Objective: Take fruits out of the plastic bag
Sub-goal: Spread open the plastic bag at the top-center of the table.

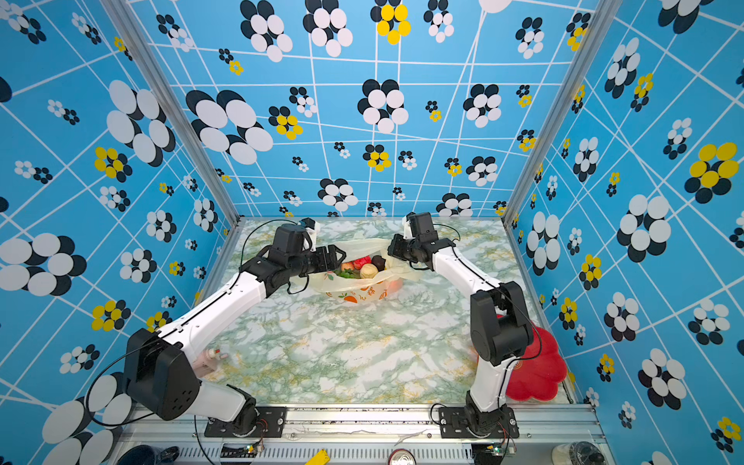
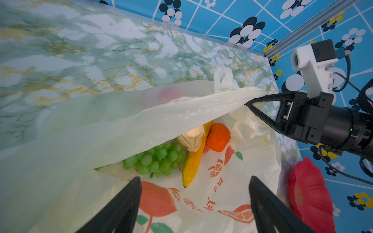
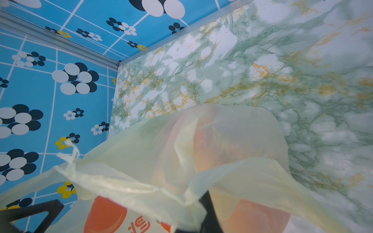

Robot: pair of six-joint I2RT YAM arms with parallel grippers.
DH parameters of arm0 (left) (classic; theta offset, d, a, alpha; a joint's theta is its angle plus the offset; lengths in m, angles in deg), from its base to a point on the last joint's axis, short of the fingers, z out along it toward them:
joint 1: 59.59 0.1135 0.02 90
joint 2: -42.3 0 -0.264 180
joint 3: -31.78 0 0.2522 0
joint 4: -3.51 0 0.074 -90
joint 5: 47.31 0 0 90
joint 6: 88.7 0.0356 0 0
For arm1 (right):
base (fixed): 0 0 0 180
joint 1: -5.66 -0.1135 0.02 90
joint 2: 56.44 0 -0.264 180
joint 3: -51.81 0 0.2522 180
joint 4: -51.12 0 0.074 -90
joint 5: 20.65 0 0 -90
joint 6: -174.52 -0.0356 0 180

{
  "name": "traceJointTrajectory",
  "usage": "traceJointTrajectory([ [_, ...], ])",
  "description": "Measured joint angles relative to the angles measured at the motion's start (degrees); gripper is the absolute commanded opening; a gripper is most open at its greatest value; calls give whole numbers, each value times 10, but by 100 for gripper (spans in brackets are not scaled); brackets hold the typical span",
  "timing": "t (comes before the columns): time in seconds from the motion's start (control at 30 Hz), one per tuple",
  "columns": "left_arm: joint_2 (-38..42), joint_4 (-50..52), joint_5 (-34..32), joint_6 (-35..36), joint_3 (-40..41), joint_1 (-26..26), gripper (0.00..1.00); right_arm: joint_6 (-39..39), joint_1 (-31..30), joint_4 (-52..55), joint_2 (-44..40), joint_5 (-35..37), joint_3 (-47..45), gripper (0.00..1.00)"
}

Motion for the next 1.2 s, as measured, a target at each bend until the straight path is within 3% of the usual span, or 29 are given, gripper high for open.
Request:
traceJointTrajectory([
  [0.1, -9, -3, -5, 4, -1, 0, 84, 2, 0, 0, -5, 4, -7, 0],
  [0.27, 10, 62, -145, 43, -34, -94, 85, 9, -1, 15, -12, 26, -13, 0],
  [0.37, 74, 101, -223, 38, -14, -118, 82, 18, -3, 28, -14, 40, -13, 0],
  [0.5, 172, 132, -273, 36, 28, -102, 79, 31, -16, 43, -15, 57, -13, 0],
  [0.63, 170, 123, -231, 25, 35, -28, 68, 38, -34, 52, -15, 65, -13, 0],
  [0.77, 97, 119, -179, 16, 40, 24, 60, 41, -42, 59, -16, 75, -13, 0],
  [1.0, -11, 77, -83, 1, 41, 50, 82, 43, -43, 59, -32, 79, -15, 0],
  [1.2, -42, 33, -52, -18, 35, 51, 86, 47, -46, 59, -37, 83, -21, 0],
])
